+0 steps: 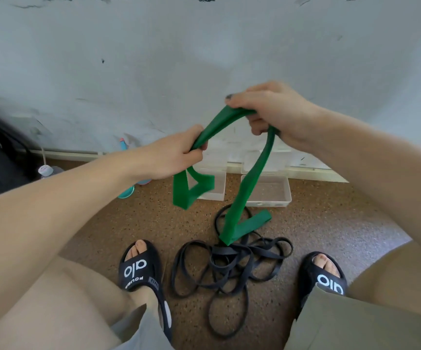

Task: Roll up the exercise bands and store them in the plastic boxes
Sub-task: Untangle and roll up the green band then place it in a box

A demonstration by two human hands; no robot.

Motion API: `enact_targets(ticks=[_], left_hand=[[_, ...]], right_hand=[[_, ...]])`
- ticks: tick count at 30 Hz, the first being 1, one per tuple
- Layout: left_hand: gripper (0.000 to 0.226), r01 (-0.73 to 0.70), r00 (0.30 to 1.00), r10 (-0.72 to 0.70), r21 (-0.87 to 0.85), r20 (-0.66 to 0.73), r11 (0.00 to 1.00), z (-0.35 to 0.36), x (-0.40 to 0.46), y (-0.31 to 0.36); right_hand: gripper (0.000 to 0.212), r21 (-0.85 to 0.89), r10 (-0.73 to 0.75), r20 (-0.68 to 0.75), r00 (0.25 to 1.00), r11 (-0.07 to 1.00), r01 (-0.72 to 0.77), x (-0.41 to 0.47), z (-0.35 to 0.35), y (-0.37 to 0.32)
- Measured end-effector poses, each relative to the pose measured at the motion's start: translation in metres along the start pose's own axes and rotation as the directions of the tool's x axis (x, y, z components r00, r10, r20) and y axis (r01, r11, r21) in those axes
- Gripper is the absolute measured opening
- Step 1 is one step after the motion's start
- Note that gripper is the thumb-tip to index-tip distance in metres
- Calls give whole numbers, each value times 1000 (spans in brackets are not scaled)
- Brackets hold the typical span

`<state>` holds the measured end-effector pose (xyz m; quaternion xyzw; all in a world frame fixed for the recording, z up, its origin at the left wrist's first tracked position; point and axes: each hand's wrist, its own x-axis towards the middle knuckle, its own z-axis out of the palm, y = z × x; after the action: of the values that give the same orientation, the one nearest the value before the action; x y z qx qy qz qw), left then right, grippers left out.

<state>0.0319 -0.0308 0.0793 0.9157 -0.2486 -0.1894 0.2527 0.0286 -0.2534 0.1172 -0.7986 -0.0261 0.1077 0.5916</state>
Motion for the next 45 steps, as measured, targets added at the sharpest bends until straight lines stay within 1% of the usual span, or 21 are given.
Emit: enact_targets(ticks=[3, 5, 7, 9, 10, 12, 14, 16, 18, 19, 20, 22, 24, 26, 29, 31, 33, 35, 37, 41, 45], left_hand=[[4, 45, 998, -45, 10, 44, 999, 7, -1, -7], [5, 56, 997, -56, 3, 47, 998, 8, -1, -7], [12, 61, 998, -61, -7, 26, 998, 4, -2, -2], [16, 45, 999, -45, -1, -18, 999, -5, -4, 6], [16, 35, 999, -35, 2, -38, 999, -9, -6, 11], [13, 22, 998, -22, 2, -62, 1000, -15, -8, 20], [14, 9, 998, -9, -6, -56, 1000, -13, -9, 30], [17, 0, 999, 0, -4, -33, 1000, -7, -7, 36], [21, -11, 1000, 11, 0, -5, 1000, -3, -5, 40], [22, -31, 1000, 31, -13, 7, 999, -3, -4, 40], [22, -50, 999, 51, -31, 11, 998, -3, -4, 38], [23, -49, 999, 50, -53, 13, 997, -4, -7, 35], [32, 6, 1000, -5, -61, 14, 998, -6, -9, 27], [40, 29, 1000, -28, -64, 8, 998, -6, -11, 22], [44, 27, 1000, -27, 17, -12, 999, 0, -10, 17], [37, 44, 999, -43, 70, -15, 997, 3, -10, 12], [23, 69, 998, -69, 4, -10, 998, 3, -11, 6], [15, 89, 996, -90, -67, -21, 994, 3, -12, 2], [20, 79, 997, -79, -7, -5, 997, 3, -13, 2], [43, 85, 995, -88, 68, 43, 994, 1, -12, -2], [38, 112, 969, -133, 109, 210, 988, -2, -17, -14]], right_hand=[[23, 50, 23, -58, 998, 999, -20, 0, -15, -1], [21, -2, 37, -83, 996, 999, -37, 2, -25, 2], [24, -177, 67, -101, 993, 981, -84, 5, -33, 8], [33, -446, 155, -83, 984, 878, -175, 8, -39, 19], [37, -544, 229, -46, 972, 811, -216, 8, -40, 26], [52, -598, 400, 86, 912, 753, -274, 3, -35, 37], [67, -541, 419, 219, 881, 804, -247, -1, -21, 42], [71, -346, 265, 294, 918, 925, -156, -4, 2, 37], [66, -100, 88, 307, 948, 993, -59, -8, 25, 31], [64, -47, 41, 285, 958, 998, -29, -11, 34, 29], [62, -57, 21, 259, 966, 998, -6, -14, 40, 28], [60, -184, 21, 220, 975, 983, 21, -21, 44, 24], [54, -308, 39, 219, 975, 951, 31, -25, 38, 18], [48, -349, 58, 231, 971, 937, 27, -24, 31, 14], [34, -215, 61, 251, 966, 977, -6, -19, 25, 13], [28, -78, 59, 244, 968, 996, -41, -17, 20, 12], [30, 18, 75, 205, 976, 997, -80, -15, 12, 11], [21, 101, 105, 155, 982, 987, -122, -15, 5, 8], [12, 199, 156, 126, 980, 963, -179, -13, 0, 7], [23, 285, 208, 176, 962, 925, -252, -12, -5, 9], [40, 357, 188, 197, 962, 900, -249, -11, -13, 9]])
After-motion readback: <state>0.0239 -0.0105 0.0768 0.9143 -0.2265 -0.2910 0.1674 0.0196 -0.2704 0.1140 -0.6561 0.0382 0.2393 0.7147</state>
